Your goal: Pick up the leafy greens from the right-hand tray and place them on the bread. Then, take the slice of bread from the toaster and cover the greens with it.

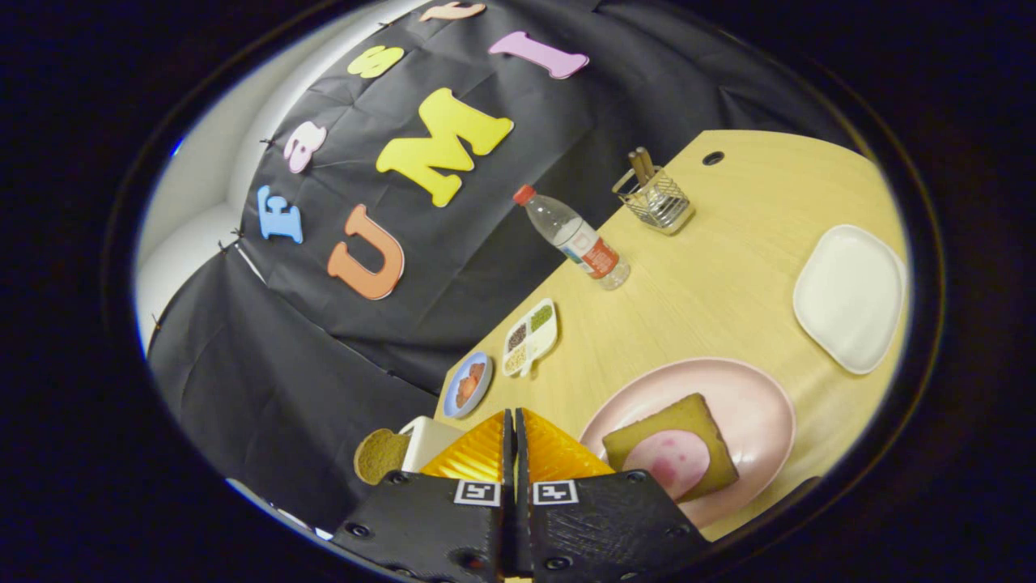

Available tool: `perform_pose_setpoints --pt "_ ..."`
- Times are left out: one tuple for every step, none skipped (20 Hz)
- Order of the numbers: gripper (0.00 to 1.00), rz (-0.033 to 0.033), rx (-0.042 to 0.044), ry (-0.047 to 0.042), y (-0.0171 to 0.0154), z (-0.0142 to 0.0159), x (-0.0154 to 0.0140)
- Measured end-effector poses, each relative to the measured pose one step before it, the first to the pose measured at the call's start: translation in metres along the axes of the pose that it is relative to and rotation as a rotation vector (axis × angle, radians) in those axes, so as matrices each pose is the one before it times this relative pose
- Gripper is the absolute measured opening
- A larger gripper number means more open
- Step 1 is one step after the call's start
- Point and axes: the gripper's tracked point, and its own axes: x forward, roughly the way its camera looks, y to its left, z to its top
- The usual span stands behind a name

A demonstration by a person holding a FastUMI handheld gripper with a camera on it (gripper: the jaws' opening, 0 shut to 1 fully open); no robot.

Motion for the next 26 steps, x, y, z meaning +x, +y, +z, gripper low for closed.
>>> perform_pose_setpoints --pt "0.0 -0.02044 -0.01403 -0.00923 -0.0091 0.00368 -0.00109" --pt "0.0 -0.02112 -0.01089 -0.00943 -0.00908 0.00415 -0.00061" --pt "0.0 -0.01634 -0.00708 -0.00862 -0.00782 0.00267 -0.00053" --pt "0.0 -0.01556 -0.00667 -0.00062 -0.0077 0.0018 -0.00014" --pt "0.0 -0.01066 -0.00917 0.00674 -0.0066 -0.00109 -0.00038" --pt "0.0 -0.01341 -0.00501 0.01015 -0.00684 -0.00036 0.00123" --pt "0.0 -0.01518 -0.00196 0.01071 -0.00747 -0.00126 0.00142" --pt "0.0 -0.01431 -0.00246 0.00598 -0.00675 -0.00053 0.00092" --pt "0.0 -0.01365 -0.00712 -0.00006 -0.00566 -0.00002 0.00027" --pt "0.01 -0.01327 -0.02079 -0.00737 -0.00482 0.00252 0.00177" --pt "0.03 -0.01831 -0.03192 -0.00822 -0.00493 -0.00089 -0.00176" --pt "0.04 -0.01356 -0.02716 -0.01165 -0.0051 0.00201 0.00115" --pt "0.05 -0.01229 -0.0244 -0.00736 -0.00375 0.0017 -0.00051" --pt "0.1 -0.00525 -0.01385 -0.00376 -0.00251 0.00078 0.00038" --pt "0.15 -0.00477 -0.00889 0.00055 -0.00086 -0.00088 -0.0015" --pt "0.18 -0.01028 -0.01349 0.00767 -0.00263 -0.0019 -0.0001" --pt "0.28 -0.00844 -0.00864 0.00774 -0.00202 -0.00284 -0.00071" --pt "0.35 -0.00706 -0.00802 0.00305 -0.00144 -0.00123 -0.00064" --pt "0.42 -0.0054 -0.00885 -0.00547 -0.00086 0.00099 -0.00411" --pt "0.49 -0.00895 -0.01041 -0.01179 -0.00182 0.00202 -0.00251" --pt "0.55 -0.00531 -0.01116 -0.01731 -0.00048 0.00262 -0.00436" --pt "0.62 -0.00628 -0.01134 -0.02063 -0.00035 0.00444 -0.00469" --pt "0.7 -0.00857 -0.01161 -0.02326 -0.00064 0.00508 -0.00456" --pt "0.77 -0.00847 -0.0165 -0.02679 0.00035 0.0056 -0.00516" --pt "0.85 -0.00801 -0.01829 -0.02808 0.00109 0.00673 -0.00706" --pt "0.87 -0.00591 -0.01936 -0.02934 0.00215 0.00709 -0.00679"
